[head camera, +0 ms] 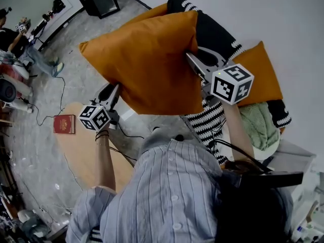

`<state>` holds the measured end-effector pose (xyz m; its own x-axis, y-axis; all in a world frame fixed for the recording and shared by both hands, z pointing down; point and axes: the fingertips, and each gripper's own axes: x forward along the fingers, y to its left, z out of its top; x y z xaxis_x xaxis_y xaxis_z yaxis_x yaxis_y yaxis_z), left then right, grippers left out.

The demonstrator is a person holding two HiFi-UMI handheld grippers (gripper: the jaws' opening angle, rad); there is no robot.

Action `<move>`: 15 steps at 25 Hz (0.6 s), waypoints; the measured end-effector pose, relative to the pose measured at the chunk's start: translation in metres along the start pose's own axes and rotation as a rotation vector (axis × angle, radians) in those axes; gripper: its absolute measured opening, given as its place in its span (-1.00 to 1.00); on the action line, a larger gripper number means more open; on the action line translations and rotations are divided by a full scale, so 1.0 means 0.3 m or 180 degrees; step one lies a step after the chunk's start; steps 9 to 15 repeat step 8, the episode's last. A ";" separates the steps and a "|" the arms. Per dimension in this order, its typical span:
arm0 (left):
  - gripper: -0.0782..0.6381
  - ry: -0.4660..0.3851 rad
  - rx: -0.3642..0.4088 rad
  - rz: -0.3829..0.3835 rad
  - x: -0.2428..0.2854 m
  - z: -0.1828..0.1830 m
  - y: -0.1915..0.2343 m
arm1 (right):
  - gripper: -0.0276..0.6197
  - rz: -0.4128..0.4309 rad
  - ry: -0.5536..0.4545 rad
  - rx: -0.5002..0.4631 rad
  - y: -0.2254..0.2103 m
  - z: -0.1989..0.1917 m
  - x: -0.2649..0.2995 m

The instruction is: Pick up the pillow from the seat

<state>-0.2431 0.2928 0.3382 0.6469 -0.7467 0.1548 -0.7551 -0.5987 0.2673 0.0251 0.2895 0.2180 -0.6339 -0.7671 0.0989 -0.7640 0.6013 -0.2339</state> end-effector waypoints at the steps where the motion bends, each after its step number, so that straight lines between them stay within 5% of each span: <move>1: -0.44 0.0003 0.0006 -0.0006 0.003 -0.001 -0.009 | -0.65 -0.0002 -0.0008 -0.0001 -0.004 0.001 -0.008; 15: -0.44 0.0028 0.0035 -0.0007 0.021 0.004 -0.051 | -0.65 -0.0023 -0.0055 0.0014 -0.026 0.010 -0.051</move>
